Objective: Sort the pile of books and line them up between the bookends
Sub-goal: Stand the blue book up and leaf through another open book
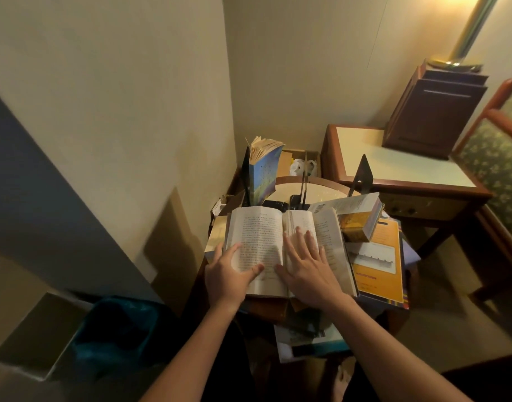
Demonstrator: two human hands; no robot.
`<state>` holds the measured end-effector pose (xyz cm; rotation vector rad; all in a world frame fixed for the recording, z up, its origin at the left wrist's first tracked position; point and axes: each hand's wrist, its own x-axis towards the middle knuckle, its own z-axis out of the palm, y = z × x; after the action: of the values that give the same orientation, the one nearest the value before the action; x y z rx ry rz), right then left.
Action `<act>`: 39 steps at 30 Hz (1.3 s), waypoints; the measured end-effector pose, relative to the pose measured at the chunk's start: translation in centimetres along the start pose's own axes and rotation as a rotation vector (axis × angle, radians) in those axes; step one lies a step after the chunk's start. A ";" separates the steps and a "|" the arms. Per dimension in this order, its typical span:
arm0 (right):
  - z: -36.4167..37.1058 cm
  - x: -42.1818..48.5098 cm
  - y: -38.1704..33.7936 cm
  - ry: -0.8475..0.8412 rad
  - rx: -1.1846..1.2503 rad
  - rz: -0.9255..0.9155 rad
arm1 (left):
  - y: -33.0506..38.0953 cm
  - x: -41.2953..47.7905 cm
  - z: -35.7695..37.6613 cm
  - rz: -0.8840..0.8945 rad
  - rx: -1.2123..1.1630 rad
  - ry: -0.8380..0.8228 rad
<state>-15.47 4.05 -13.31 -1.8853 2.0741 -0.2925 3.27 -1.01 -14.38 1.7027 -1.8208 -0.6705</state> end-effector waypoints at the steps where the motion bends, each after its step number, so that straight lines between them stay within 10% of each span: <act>1: 0.0 -0.5 0.0 0.017 0.058 0.019 | -0.1 0.3 -0.2 0.008 -0.051 -0.031; 19: -6.3 -2.0 -0.5 0.274 0.910 0.220 | 1.3 2.0 -2.6 -0.013 -0.437 -0.319; 34: -4.0 -0.3 -5.9 0.047 0.328 -0.023 | 3.2 2.1 -3.4 -0.115 -0.603 -0.301; 39: -3.8 0.6 -4.1 0.024 0.088 -0.133 | 2.8 2.1 -2.8 0.012 -0.287 -0.281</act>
<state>-13.11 2.81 -8.31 -1.9793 1.9208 -0.4324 3.10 -2.83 -10.27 1.4647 -1.8093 -1.1545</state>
